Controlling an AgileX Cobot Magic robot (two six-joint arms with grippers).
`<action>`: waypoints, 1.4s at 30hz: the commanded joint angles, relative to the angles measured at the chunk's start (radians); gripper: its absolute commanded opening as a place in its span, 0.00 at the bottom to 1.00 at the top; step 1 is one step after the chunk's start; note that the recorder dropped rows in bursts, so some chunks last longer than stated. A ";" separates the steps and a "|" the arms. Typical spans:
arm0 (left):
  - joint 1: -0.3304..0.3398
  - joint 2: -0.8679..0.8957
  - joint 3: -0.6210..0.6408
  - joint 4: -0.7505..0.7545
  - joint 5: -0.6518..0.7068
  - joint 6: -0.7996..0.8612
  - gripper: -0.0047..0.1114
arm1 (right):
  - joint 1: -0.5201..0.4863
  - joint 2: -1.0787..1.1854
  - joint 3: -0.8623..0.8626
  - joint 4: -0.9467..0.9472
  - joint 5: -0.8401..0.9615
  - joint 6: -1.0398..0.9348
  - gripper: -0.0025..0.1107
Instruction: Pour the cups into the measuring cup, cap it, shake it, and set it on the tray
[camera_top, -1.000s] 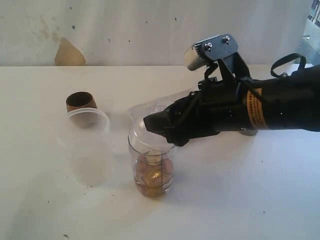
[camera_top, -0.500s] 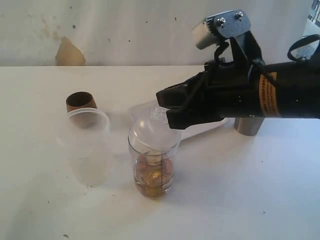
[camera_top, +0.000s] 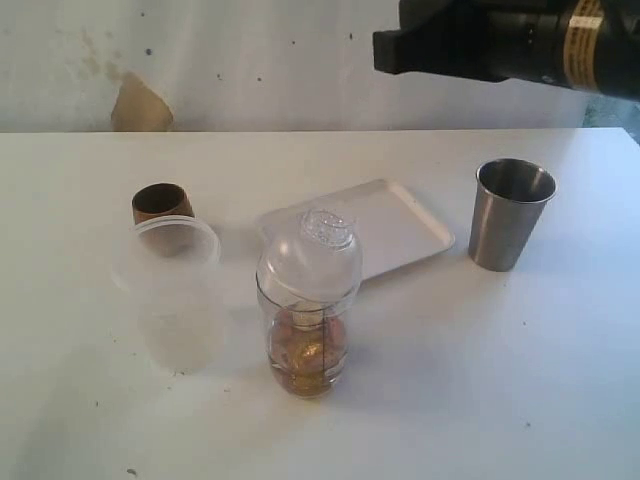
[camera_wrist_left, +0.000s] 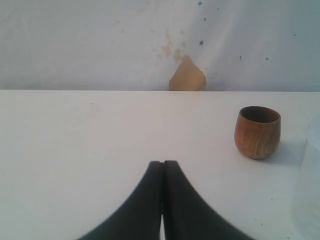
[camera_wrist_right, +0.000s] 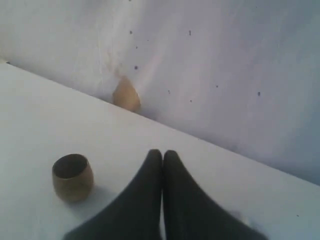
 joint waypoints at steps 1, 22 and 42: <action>-0.001 -0.002 0.005 -0.002 -0.005 0.000 0.04 | -0.006 -0.007 -0.009 -0.016 0.046 -0.025 0.02; -0.001 -0.002 0.005 -0.002 -0.005 0.000 0.04 | 0.046 0.161 -0.458 1.592 1.278 -1.738 0.02; -0.001 -0.002 0.005 -0.002 -0.005 0.000 0.04 | 0.246 0.413 -0.639 1.692 1.255 -1.793 0.02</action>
